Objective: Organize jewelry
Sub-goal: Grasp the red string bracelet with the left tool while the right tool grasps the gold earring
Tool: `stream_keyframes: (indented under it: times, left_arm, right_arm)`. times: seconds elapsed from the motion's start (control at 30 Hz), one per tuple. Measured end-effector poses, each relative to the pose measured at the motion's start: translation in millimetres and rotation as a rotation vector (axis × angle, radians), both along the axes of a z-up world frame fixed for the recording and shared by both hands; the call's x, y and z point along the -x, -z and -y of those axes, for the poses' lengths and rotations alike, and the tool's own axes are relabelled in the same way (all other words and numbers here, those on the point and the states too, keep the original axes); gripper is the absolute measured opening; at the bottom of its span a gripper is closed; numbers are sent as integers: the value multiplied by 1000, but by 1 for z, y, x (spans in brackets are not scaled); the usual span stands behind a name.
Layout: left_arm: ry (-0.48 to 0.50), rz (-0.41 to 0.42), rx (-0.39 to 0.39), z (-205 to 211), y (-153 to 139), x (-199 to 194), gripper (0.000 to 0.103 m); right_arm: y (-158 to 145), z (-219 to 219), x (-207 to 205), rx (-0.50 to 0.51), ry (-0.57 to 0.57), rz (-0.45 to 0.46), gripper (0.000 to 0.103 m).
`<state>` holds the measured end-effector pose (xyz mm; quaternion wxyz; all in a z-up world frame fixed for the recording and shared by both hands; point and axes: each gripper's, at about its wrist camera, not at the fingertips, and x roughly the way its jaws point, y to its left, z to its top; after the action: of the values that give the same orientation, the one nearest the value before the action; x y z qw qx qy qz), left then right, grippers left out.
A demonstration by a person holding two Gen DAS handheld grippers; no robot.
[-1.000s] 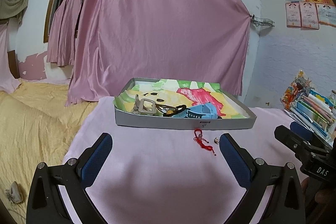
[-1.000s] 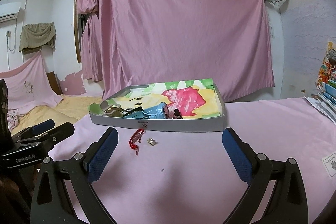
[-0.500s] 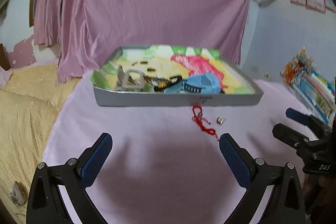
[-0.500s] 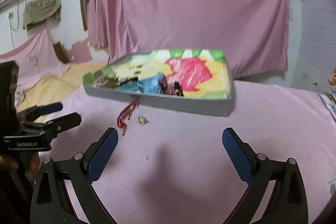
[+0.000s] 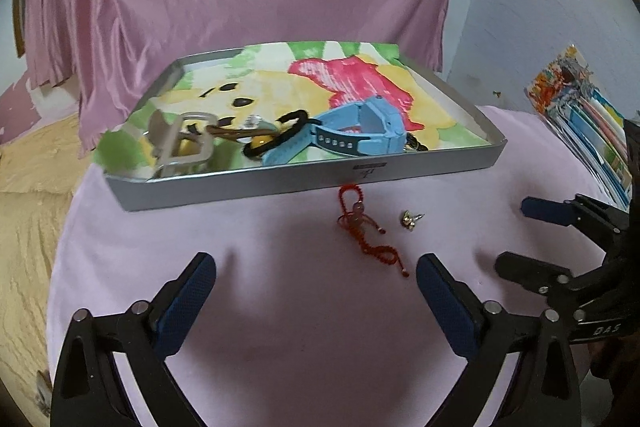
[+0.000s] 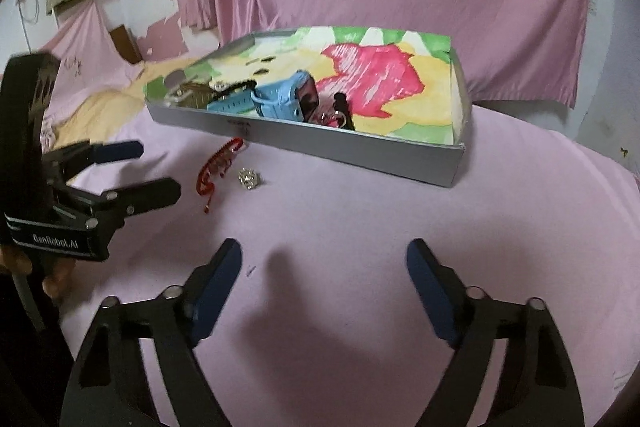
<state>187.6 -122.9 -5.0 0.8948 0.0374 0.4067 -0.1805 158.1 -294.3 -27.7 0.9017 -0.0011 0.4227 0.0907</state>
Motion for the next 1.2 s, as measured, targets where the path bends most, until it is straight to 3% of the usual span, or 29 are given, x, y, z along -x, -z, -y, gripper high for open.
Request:
stream_keyframes:
  times: [0.23, 0.57, 0.67, 0.73, 1.07, 1.2]
  left_arm:
    - [49, -50, -21, 16, 7, -13, 69]
    - [83, -44, -56, 27, 8, -19, 45]
    - [85, -40, -58, 27, 8, -20, 35]
    - [78, -39, -56, 25, 8, -21, 23]
    - [58, -45, -22, 15, 9, -26, 13]
    - [48, -49, -7, 10, 9, -27, 12]
  right_arm:
    - [3, -3, -9, 12, -36, -31, 63]
    - [4, -5, -16, 27, -54, -30, 63]
    - [4, -8, -19, 32, -63, -30, 63]
    - [4, -10, -21, 33, -69, -30, 63]
    - [5, -30, -36, 40, -126, -25, 57]
    - [4, -38, -40, 44, -145, -21, 49]
